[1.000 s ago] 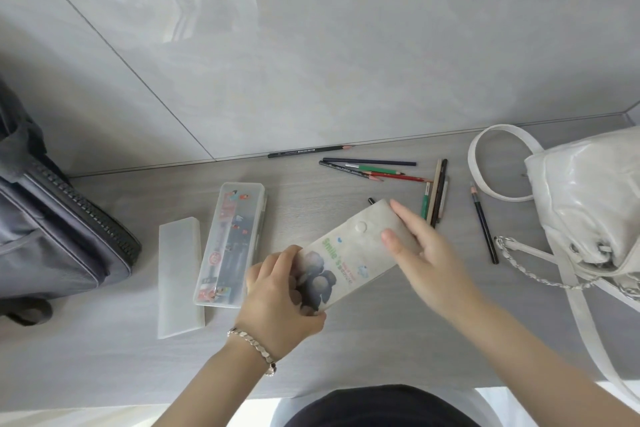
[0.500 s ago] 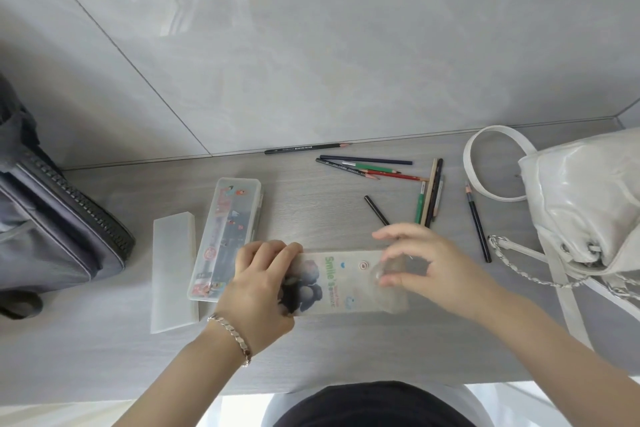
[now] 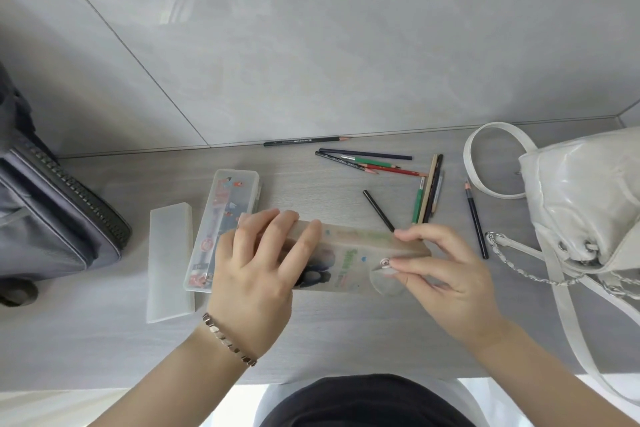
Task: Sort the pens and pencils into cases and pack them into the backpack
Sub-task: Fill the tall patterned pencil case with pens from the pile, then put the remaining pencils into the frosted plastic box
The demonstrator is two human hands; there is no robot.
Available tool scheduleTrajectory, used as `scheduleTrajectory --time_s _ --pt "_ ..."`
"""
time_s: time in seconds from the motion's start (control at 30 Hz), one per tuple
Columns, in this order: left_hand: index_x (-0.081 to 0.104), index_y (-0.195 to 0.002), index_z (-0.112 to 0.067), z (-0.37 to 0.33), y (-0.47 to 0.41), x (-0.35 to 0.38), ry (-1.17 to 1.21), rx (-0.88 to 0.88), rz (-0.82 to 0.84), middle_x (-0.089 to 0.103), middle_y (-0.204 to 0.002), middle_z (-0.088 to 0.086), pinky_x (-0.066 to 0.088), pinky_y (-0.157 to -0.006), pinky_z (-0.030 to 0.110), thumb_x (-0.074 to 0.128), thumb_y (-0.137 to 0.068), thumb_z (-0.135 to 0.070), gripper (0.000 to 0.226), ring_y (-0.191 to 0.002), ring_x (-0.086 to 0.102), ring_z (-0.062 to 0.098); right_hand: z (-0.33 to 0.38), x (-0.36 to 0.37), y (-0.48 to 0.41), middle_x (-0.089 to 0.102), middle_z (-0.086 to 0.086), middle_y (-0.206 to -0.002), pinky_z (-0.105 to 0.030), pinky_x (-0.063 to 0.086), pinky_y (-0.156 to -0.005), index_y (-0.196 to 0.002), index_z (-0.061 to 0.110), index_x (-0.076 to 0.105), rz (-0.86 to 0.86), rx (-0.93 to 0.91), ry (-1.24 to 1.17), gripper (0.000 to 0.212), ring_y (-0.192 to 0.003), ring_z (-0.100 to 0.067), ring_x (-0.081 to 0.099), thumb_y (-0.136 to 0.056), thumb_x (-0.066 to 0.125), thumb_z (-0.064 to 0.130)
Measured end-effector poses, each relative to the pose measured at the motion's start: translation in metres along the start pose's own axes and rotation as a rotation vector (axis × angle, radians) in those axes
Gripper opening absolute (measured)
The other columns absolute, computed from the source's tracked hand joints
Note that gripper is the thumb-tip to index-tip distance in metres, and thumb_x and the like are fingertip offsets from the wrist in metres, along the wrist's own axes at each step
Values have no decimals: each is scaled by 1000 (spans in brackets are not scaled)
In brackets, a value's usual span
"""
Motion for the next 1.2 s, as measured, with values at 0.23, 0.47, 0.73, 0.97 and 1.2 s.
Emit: scheduleTrajectory --time_s 0.23,0.47,0.73,0.97,1.2 --pt "54 -112 -19 -6 0 -5 -79 51 -125 50 -113 4 43 -70 42 50 -72 3 46 -104 47 26 4 -1 -8 62 4 -99 -9 42 -86 -65 12 73 3 124 -15 11 -96 3 58 -68 72 23" --pt "54 -112 -20 -4 4 1 -37 49 -116 49 -112 3 43 -69 40 56 -65 4 53 -103 48 25 9 1 -14 67 26 -104 -5 40 -86 -83 41 49 159 449 -212 46 -99 5 61 -57 80 20" --pt "52 -113 -28 2 24 18 -47 -26 -61 50 -111 5 46 -76 45 62 -63 -1 58 -102 48 27 -4 12 -33 68 33 -79 -6 45 -73 -72 41 65 370 541 -175 46 -81 12 62 -57 84 2" --pt "38 -120 -38 24 39 33 381 -685 494 57 -93 -5 36 -100 39 66 -48 -32 77 -93 54 27 -1 31 -59 56 25 -114 -3 36 -90 -108 34 53 190 426 -103 39 -106 12 50 -78 71 16" --pt "40 -128 -26 79 41 55 382 -1360 392 45 -122 9 32 -103 36 72 -65 -37 72 -121 35 30 -9 56 -65 61 10 -95 -4 43 -78 -93 32 54 153 483 -153 28 -94 -2 58 -86 59 5"
Point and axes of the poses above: each hand's wrist, its own y-axis away from the middle knuckle, its own x-axis out of the palm, z = x × y, the point moved 2 cm from there along -y, towards the middle knuckle
